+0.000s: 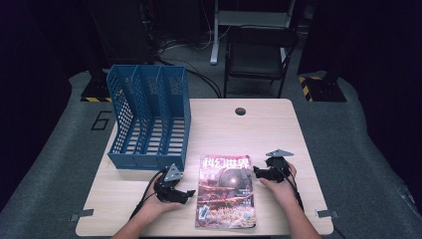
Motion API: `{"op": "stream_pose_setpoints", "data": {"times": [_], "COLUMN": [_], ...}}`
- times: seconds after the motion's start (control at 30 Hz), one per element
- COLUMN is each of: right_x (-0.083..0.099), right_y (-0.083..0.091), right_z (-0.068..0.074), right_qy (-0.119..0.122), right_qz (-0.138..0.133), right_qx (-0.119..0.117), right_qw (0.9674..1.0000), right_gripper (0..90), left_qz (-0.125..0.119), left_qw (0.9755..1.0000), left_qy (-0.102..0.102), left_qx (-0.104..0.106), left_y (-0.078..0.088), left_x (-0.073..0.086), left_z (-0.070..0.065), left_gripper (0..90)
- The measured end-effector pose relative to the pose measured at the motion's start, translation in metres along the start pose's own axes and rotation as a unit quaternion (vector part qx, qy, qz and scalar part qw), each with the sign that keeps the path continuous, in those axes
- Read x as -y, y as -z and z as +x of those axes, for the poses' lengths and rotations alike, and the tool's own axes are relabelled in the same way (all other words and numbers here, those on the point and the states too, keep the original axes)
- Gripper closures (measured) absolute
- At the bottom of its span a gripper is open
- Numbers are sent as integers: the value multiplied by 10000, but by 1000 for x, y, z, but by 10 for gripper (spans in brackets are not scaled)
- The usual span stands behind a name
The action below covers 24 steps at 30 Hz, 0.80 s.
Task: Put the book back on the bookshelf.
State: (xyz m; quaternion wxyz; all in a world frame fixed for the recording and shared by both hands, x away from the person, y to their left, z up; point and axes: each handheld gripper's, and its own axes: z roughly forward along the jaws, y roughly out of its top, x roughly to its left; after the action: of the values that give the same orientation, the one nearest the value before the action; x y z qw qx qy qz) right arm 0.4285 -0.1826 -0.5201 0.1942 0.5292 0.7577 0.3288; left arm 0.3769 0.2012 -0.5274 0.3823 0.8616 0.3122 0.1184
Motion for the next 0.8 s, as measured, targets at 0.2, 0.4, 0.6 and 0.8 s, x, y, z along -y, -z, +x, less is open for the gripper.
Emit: {"op": "stream_pose_setpoints", "data": {"times": [0.2, 0.4, 0.6, 0.8], "right_x": [-4, -8, -8, -8], "right_y": [5, 19, 28, 32], "right_z": [5, 9, 14, 21], "right_qy": [-44, -155, 41, 33], "right_qz": [79, -179, -211, -201], "right_qx": [-113, -183, -61, -305], "right_qw": [9999, 9996, 9997, 9993], "right_gripper": [328, 362, 381, 423], "left_qz": [154, 20, 29, 45], "left_qw": [9998, 9998, 9991, 9991], "left_qy": [106, 164, 430, 329], "left_qx": [-57, -122, 28, 273], "left_y": [2, 7, 8, 5], "left_x": [-5, -12, -17, -21], "left_z": [-1, -5, -9, -20], "left_gripper": [242, 277, 322, 355]}}
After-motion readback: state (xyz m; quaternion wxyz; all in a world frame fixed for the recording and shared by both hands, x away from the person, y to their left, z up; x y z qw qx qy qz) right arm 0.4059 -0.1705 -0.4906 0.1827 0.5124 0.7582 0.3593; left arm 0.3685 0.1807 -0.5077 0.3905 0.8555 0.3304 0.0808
